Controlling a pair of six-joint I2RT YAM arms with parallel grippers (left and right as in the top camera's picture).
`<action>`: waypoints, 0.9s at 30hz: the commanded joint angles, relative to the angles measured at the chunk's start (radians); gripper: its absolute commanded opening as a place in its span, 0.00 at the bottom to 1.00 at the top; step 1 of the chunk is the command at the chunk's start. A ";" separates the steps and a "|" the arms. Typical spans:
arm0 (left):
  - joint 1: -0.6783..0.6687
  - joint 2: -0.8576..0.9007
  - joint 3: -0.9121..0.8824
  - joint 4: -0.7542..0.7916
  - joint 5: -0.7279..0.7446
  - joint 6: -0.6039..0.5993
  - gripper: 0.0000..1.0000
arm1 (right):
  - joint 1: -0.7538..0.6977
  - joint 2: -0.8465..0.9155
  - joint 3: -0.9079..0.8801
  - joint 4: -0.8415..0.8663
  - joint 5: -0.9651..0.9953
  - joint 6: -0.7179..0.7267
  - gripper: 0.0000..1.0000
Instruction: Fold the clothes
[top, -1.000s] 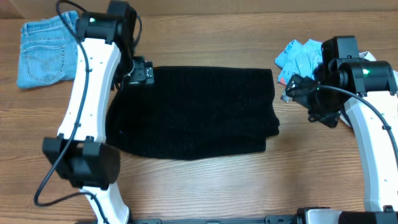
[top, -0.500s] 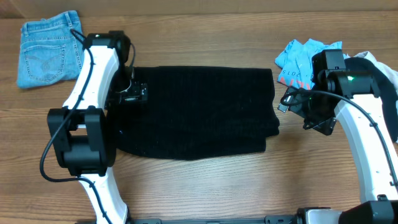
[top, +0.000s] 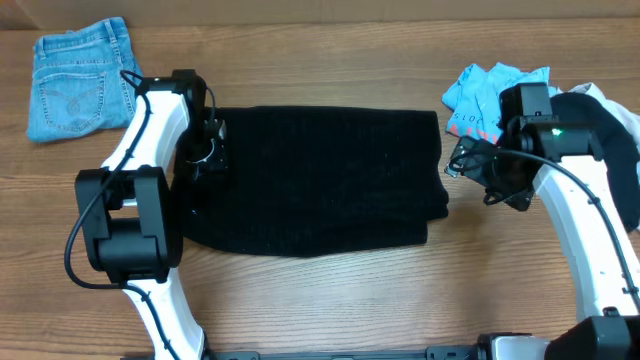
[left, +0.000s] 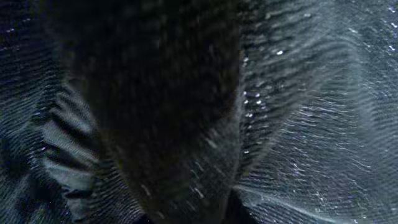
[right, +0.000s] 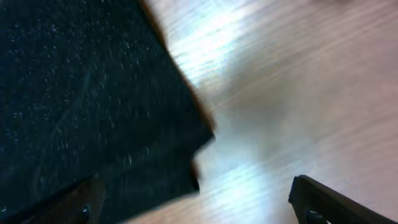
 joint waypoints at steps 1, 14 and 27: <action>-0.002 -0.001 -0.007 0.004 0.000 0.007 0.04 | -0.016 -0.012 -0.119 0.103 -0.037 -0.021 1.00; -0.002 -0.002 -0.007 0.008 0.002 -0.004 0.05 | -0.016 -0.011 -0.397 0.505 -0.159 -0.028 1.00; -0.002 -0.002 -0.007 0.015 0.027 -0.003 0.05 | -0.015 -0.011 -0.550 0.714 -0.310 -0.080 1.00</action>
